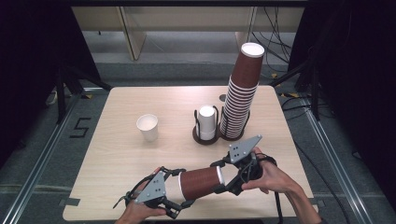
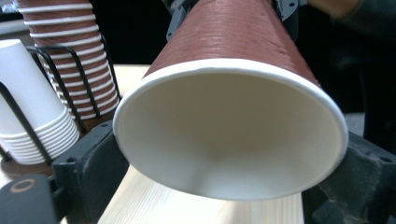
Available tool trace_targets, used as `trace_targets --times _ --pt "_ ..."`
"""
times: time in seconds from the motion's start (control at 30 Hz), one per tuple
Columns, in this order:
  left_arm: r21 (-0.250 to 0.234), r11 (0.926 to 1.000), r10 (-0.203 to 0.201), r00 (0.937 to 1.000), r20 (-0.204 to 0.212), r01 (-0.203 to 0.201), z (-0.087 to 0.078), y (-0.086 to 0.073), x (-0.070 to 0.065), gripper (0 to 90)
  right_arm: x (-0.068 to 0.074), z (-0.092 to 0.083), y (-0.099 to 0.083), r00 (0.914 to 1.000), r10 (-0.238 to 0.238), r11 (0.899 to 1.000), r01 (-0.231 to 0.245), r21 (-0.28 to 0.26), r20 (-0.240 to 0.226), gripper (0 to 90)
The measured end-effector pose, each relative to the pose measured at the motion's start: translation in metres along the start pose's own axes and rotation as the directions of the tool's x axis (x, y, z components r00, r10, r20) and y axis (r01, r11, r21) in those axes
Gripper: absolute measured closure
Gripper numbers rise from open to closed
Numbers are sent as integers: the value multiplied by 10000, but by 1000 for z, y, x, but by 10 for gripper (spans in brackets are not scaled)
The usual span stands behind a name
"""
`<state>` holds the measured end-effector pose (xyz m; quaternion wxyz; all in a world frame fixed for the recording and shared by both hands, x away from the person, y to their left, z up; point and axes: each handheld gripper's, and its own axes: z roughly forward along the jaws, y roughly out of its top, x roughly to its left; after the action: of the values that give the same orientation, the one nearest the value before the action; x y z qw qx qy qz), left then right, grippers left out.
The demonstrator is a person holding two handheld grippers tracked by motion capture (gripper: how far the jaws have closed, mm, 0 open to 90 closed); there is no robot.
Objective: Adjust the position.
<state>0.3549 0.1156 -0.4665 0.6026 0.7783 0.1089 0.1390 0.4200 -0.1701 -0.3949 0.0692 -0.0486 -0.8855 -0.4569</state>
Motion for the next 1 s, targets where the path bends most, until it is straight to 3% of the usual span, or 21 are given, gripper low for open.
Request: trace_targets --times 0.07,0.1,0.2,0.3,0.43,0.5,0.6,0.7,0.77,0.8,0.87,0.93,0.97,1.0 --pt "309 9994 125 9999 -4 -125 0 1 0 110 2 2 0 10000 25 9991 -24 416 -22 222" --pt "309 9994 125 9999 -4 -125 0 1 0 113 4 3 1 9998 -84 9977 71 667 185 209" --pt "958 9947 379 9993 0 -378 2 2 0 118 9 3 6 9962 -492 9915 401 1242 717 166" --pt "1434 9885 476 9989 -2 -471 3 5 0 118 15 4 13 9862 -1098 9823 886 1648 1243 162" --pt "1920 9797 604 9981 -84 -577 4 8 -1 119 26 9 21 9719 -1829 9581 1423 2486 1484 160" --pt "2171 9743 635 9979 -111 -596 3 9 0 119 30 14 23 9588 -2409 9378 1901 2904 1504 163" --pt "2414 9693 532 9984 -189 -471 4 11 -2 118 38 23 27 9499 -2767 9161 2151 3385 1454 178" --pt "2763 9587 752 9970 -172 -675 4 13 -3 118 41 32 31 9371 -3138 8985 2409 3671 1531 176" --pt "2705 9605 711 9974 -108 -655 5 14 -6 118 42 38 32 9387 -3106 8960 2368 3755 1492 177" --pt "2842 9559 802 9967 -102 -740 5 16 -7 118 42 42 32 9350 -3261 8892 2533 3810 1394 180" --pt "2937 9520 918 9958 -69 -857 5 17 -9 117 44 48 31 9370 -3194 8825 2397 4046 1416 179" --pt "2927 9516 983 9952 4 -941 6 18 -10 117 42 51 30 9207 -3601 8591 2645 4382 1503 188" --pt "2884 9532 934 9956 41 -906 6 18 -12 117 41 53 29 9199 -3634 8539 2655 4477 1476 189" --pt "2995 9491 993 9950 94 -976 6 19 -12 117 41 56 27 9201 -3596 8499 2544 4614 1551 179"
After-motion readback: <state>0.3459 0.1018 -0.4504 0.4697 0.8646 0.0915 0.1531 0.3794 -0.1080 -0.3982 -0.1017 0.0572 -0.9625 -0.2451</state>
